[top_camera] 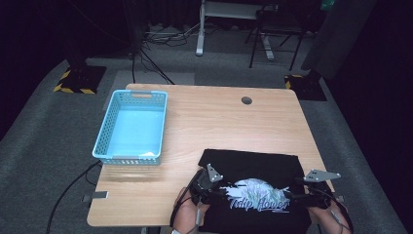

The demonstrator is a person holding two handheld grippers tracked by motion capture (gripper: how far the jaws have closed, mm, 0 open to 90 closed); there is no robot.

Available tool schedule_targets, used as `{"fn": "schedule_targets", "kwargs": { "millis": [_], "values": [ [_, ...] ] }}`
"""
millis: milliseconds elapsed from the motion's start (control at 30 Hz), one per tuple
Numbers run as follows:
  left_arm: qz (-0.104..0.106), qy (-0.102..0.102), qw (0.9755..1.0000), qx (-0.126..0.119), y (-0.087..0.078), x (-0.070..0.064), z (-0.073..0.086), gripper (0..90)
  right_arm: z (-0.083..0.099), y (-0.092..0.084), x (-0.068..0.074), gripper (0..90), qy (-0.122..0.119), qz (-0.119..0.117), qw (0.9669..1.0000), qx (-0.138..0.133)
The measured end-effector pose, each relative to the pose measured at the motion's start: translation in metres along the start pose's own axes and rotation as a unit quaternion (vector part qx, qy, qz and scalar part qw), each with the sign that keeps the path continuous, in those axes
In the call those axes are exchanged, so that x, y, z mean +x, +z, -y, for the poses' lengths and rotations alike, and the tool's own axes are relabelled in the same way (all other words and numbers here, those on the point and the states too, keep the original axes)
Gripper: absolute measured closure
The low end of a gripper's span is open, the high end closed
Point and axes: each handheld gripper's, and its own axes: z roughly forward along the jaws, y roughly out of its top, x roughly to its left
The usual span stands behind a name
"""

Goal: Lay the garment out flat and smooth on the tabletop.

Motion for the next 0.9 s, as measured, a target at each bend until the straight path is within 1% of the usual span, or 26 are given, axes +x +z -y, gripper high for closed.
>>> {"fn": "schedule_targets", "kwargs": {
  "millis": [33, 67, 100, 133, 167, 200, 233, 267, 300, 333, 367, 400, 433, 467, 533, 600, 633, 667, 700, 733, 767, 800, 833, 867, 900],
  "values": [
    [-0.01, 0.012, 0.9999, -0.004, 0.0, -0.002, 0.002, 38.1, 0.002, 0.003, 0.001, 22.3, -0.003, -0.002, 1.0, 0.003],
    [-0.015, 0.022, 0.9996, 0.001, 0.0, -0.004, 0.003, 42.1, 0.003, 0.003, 0.002, 22.4, -0.013, 0.001, 0.9999, -0.001],
    [-0.018, 0.04, 0.999, 0.007, -0.003, -0.008, 0.003, 49.4, 0.004, 0.003, 0.004, 24.0, -0.017, 0.001, 0.9999, -0.001],
    [-0.009, 0.05, 0.9985, 0.018, -0.006, -0.012, 0.004, 57.1, 0.004, 0.0, 0.005, 26.6, -0.017, -0.006, 0.9998, 0.005],
    [0.005, 0.058, 0.9978, 0.032, -0.01, -0.016, 0.004, 65.1, 0.003, -0.003, 0.007, 32.8, -0.016, -0.017, 0.9995, 0.02],
    [0.004, 0.062, 0.9977, 0.029, -0.014, -0.019, 0.006, 67.2, 0.002, -0.01, 0.008, 41.8, -0.005, -0.043, 0.9981, 0.042],
    [0.001, 0.058, 0.9981, 0.019, -0.02, -0.02, 0.006, 67.4, 0.001, -0.015, 0.008, 44.1, 0.013, -0.07, 0.9962, 0.051],
    [-0.008, 0.054, 0.9985, 0.004, -0.025, -0.018, 0.005, 66.5, 0.002, -0.021, 0.006, 43.6, 0.025, -0.083, 0.9958, 0.03],
    [-0.017, 0.045, 0.9988, -0.013, -0.028, -0.018, 0.004, 58.7, 0.004, -0.026, 0.005, 40.5, 0.025, -0.081, 0.9964, 0.004],
    [-0.034, 0.035, 0.9985, -0.028, -0.03, -0.015, 0.002, 45.9, 0.006, -0.029, 0.003, 36.9, 0.018, -0.069, 0.9974, -0.011],
    [-0.048, 0.025, 0.9978, -0.039, -0.031, -0.011, 0.0, 38.4, 0.007, -0.031, 0.0, 33.9, 0.008, -0.045, 0.9987, -0.023],
    [-0.056, 0.017, 0.9973, -0.046, -0.031, -0.008, -0.002, 33.4, 0.009, -0.031, -0.002, 30.6, 0.003, -0.021, 0.9993, -0.03],
    [-0.064, 0.008, 0.9968, -0.047, -0.029, -0.003, -0.004, 27.4, 0.009, -0.031, -0.004, 27.1, 0.0, -0.006, 0.9993, -0.037],
    [-0.068, 0.004, 0.9966, -0.047, -0.027, 0.0, -0.005, 22.4, 0.009, -0.031, -0.005, 23.6, -0.006, 0.008, 0.9989, -0.046],
    [-0.072, 0.0, 0.9964, -0.045, -0.021, 0.005, -0.009, 20.8, 0.008, -0.028, -0.003, 22.2, -0.016, 0.014, 0.9983, -0.054],
    [-0.07, 0.001, 0.9969, -0.035, -0.013, 0.009, -0.012, 21.5, 0.006, -0.023, -0.001, 23.1, -0.03, 0.015, 0.9981, -0.051],
    [-0.065, 0.004, 0.9975, -0.027, -0.007, 0.011, -0.014, 32.2, 0.004, -0.014, 0.002, 36.3, -0.046, 0.024, 0.9981, -0.034],
    [-0.06, 0.01, 0.998, -0.018, -0.002, 0.013, -0.015, 32.2, 0.004, -0.014, 0.002, 36.3, -0.046, 0.024, 0.9981, -0.034],
    [-0.057, 0.015, 0.9982, -0.011, 0.003, 0.013, -0.015, 40.7, 0.002, -0.011, 0.003, 47.5, -0.052, 0.029, 0.9979, -0.024],
    [-0.056, 0.023, 0.9982, -0.007, 0.006, 0.012, -0.015, 51.9, 0.001, -0.008, 0.004, 57.4, -0.055, 0.034, 0.9978, -0.017],
    [-0.056, 0.03, 0.9979, -0.009, 0.007, 0.01, -0.015, 60.9, 0.0, -0.007, 0.005, 66.2, -0.054, 0.035, 0.9979, -0.012],
    [-0.058, 0.037, 0.9976, -0.007, 0.006, 0.008, -0.016, 68.7, -0.001, -0.008, 0.007, 72.4, -0.054, 0.04, 0.9977, -0.011],
    [-0.062, 0.043, 0.9971, -0.009, 0.005, 0.006, -0.015, 73.1, -0.002, -0.01, 0.008, 76.6, -0.055, 0.043, 0.9975, -0.013],
    [-0.064, 0.048, 0.9968, -0.009, 0.003, 0.004, -0.015, 76.3, -0.003, -0.012, 0.009, 79.0, -0.053, 0.043, 0.9975, -0.015],
    [-0.063, 0.048, 0.9968, -0.012, 0.001, 0.003, -0.014, 78.5, -0.003, -0.015, 0.009, 79.9, -0.054, 0.044, 0.9974, -0.016]
  ]
}}
